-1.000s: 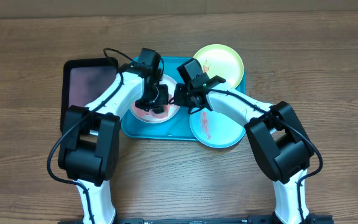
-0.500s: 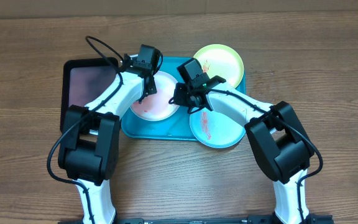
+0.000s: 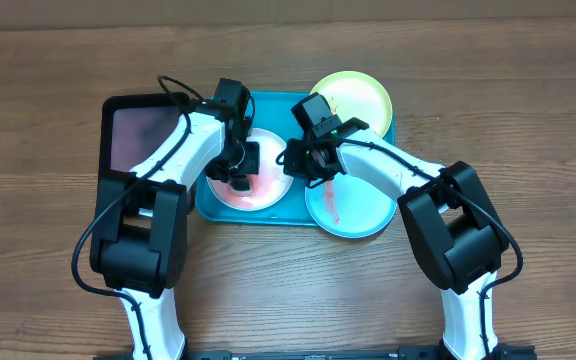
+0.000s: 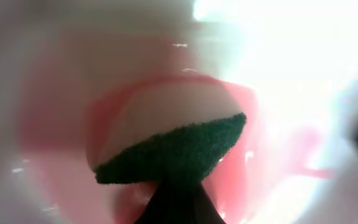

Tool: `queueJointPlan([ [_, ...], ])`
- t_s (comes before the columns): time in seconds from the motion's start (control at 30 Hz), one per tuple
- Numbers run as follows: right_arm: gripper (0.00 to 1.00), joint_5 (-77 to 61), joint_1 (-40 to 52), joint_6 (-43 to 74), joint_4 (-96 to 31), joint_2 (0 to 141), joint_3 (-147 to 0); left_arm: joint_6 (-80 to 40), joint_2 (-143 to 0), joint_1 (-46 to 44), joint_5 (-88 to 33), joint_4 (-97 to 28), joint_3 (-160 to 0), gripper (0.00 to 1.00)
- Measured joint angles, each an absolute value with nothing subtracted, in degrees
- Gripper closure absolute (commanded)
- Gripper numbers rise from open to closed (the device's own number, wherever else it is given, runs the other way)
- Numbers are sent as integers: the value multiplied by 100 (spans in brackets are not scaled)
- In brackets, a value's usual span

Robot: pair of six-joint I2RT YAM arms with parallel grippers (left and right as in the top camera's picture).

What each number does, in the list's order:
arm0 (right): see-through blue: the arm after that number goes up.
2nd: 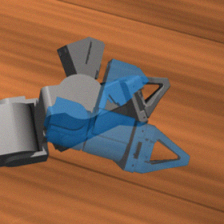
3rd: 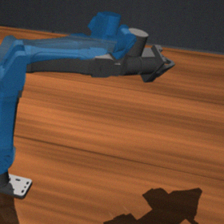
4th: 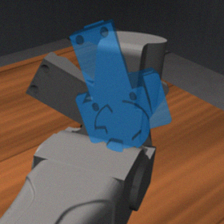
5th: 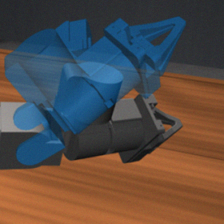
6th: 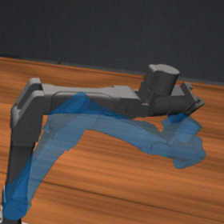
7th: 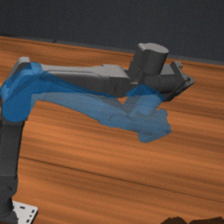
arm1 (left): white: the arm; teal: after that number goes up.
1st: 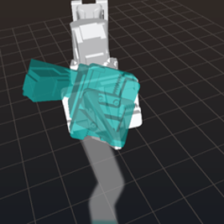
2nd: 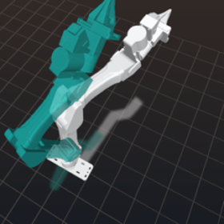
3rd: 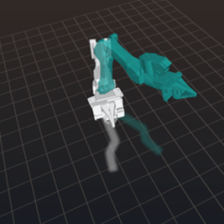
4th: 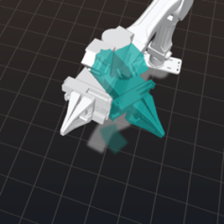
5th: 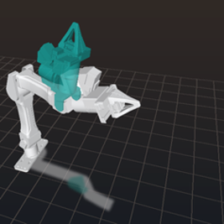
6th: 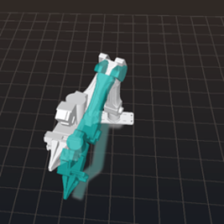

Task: Clean dirty plates on tray and stack at the side
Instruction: 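Scrub the white plate with the sponge in the left gripper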

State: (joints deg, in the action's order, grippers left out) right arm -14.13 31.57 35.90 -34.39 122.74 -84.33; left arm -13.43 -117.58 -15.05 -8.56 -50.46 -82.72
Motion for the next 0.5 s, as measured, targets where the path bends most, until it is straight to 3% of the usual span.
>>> queueJointPlan([
  [0.23,96,-1579,3159,3691,-3474,12274,-8433,-1555,-11799,-1656,-1275,-5113,-8611,96],
  [0.5,96,-1640,3194,3730,-3476,12274,-8433,-1940,-11810,-1680,-202,-4797,-8748,96],
])
